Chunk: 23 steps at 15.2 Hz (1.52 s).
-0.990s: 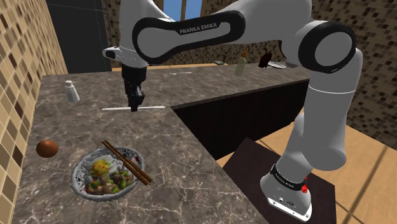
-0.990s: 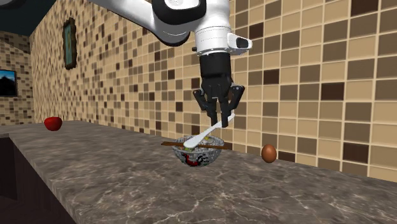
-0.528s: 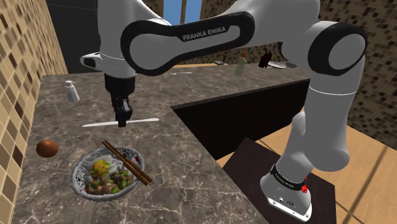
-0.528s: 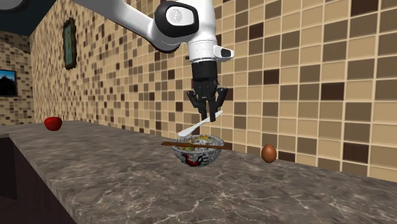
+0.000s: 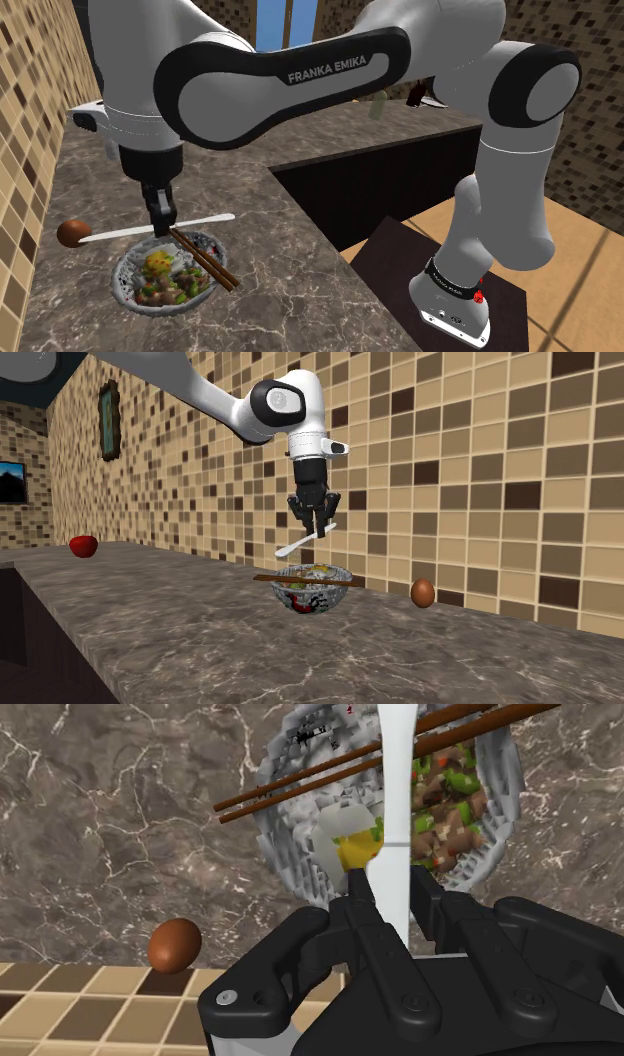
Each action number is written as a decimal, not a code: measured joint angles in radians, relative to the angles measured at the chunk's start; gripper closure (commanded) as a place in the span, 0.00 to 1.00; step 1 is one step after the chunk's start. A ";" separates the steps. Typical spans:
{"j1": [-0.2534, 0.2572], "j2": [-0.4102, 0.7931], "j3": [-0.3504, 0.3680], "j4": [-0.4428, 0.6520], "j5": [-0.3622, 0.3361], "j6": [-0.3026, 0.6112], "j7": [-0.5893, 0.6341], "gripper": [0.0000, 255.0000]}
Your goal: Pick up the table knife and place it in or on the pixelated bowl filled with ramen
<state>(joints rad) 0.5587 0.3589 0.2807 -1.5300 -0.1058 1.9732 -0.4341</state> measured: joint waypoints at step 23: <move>0.017 0.052 -0.004 -0.114 -0.025 0.164 0.037 0.00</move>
<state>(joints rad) 0.5757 0.4108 0.2769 -1.6441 -0.1309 2.1373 -0.3967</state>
